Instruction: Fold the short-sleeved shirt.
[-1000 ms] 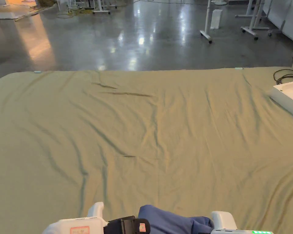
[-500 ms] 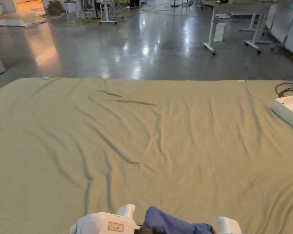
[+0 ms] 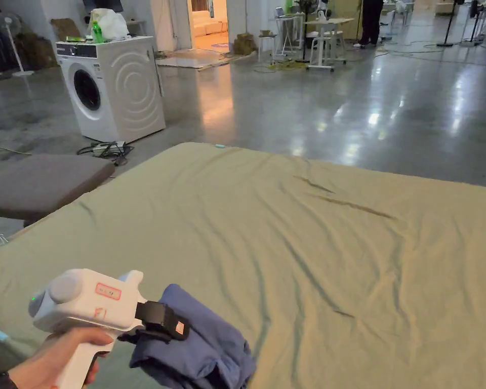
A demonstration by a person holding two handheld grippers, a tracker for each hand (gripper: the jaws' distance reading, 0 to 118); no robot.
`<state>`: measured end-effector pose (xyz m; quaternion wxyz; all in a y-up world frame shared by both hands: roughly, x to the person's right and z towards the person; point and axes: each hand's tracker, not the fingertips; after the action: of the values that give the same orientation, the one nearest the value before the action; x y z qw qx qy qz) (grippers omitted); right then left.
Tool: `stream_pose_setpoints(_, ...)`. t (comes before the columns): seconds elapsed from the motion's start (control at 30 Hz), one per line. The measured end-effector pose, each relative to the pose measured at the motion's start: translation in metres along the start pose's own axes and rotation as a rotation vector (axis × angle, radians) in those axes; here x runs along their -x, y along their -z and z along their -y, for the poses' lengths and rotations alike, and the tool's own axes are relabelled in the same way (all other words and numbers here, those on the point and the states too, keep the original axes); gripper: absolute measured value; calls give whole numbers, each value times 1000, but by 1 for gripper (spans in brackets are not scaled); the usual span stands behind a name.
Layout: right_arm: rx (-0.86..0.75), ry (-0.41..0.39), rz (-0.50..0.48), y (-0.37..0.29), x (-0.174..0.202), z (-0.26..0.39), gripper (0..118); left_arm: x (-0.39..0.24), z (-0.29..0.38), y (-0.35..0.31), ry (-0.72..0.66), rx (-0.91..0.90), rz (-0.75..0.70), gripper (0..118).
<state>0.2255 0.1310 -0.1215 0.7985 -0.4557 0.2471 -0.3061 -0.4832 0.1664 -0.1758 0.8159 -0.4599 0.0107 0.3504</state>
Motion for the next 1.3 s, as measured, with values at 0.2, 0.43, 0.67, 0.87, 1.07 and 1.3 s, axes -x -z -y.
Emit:
stream_pose_setpoints(0.2,10,35,138,3,-22,5,0,56,-11,44,-101,-2,-273,82)
stream_pose_setpoints(0.43,-93,-65,177,-25,-22,1,0,17,-12,-14,77,-102,-420,83)
stream_pose_setpoints(0.67,-322,-371,244,-58,48,-22,0,-162,80,-127,716,-478,-215,83)
stream_pose_setpoints(0.87,-626,-598,246,-84,129,-49,2,-269,184,-146,929,-863,-312,83)
stream_pose_setpoints(1.07,-816,-708,231,-97,192,-50,5,-316,222,-152,769,-980,-53,82)
stream_pose_setpoints(1.3,-813,-737,290,-105,198,-38,0,-321,249,-151,807,-969,-5,1)
